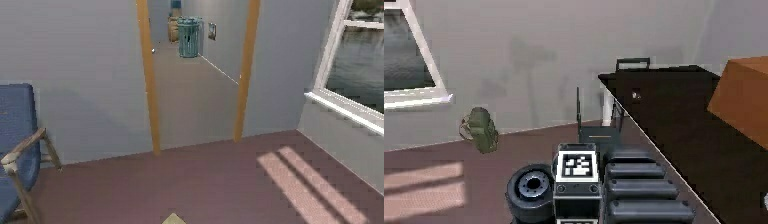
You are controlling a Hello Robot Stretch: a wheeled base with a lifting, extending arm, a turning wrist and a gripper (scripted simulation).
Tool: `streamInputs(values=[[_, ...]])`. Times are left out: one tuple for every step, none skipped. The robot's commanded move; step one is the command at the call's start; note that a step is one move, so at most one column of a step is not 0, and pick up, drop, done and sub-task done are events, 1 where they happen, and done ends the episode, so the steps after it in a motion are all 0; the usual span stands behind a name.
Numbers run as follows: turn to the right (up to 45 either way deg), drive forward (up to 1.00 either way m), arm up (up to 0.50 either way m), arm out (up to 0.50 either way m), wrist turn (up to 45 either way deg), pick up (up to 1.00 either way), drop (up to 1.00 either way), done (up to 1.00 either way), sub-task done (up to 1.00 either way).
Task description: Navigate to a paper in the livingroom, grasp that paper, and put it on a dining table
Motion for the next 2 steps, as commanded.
streamInputs(values=[[0.0,0.05,0.0,0.0,0.0,0.0,0.0,0.0,0.0],[45.0,0.0,0.0,0.0,0.0,0.0,0.0,0.0,0.0]])
